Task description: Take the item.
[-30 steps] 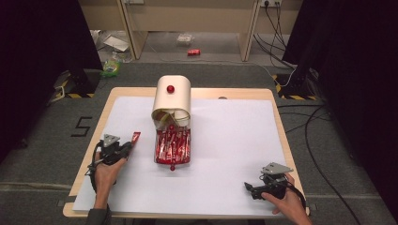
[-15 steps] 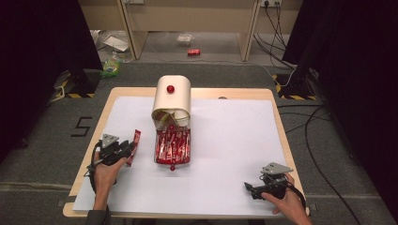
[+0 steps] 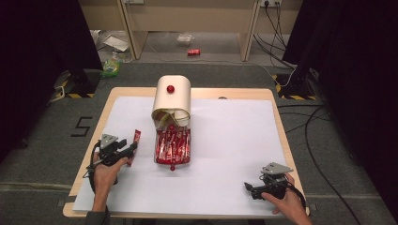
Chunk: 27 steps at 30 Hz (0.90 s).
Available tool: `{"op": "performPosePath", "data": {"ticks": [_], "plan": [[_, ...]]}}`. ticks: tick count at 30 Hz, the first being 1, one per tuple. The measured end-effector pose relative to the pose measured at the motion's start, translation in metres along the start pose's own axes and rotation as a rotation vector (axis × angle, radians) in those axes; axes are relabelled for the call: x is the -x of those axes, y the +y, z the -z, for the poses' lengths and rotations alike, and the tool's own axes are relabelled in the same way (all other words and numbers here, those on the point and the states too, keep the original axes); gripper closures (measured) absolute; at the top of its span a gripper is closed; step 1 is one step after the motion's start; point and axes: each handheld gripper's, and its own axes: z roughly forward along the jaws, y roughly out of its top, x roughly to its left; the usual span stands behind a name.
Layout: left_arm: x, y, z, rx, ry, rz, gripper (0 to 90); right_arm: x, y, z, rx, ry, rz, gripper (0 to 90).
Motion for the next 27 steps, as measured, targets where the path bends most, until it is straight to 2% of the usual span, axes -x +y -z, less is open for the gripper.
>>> {"op": "performPosePath", "data": {"ticks": [1, 5, 27], "plan": [[0.0, 0.0, 0.001, 0.003, -0.004, 0.012, 43.6, 0.0, 0.0, 0.0, 0.0, 0.0, -0.001, 4.8], [0.001, 0.0, 0.002, 0.003, 0.005, 0.012, 39.6, 0.0, 0.0, 0.0, 0.0, 0.0, 0.0, 4.8], [0.012, -0.004, 0.018, 0.011, -0.001, -0.028, 21.5, 0.0, 0.0, 0.0, 0.0, 0.0, 0.0, 4.8]]}}
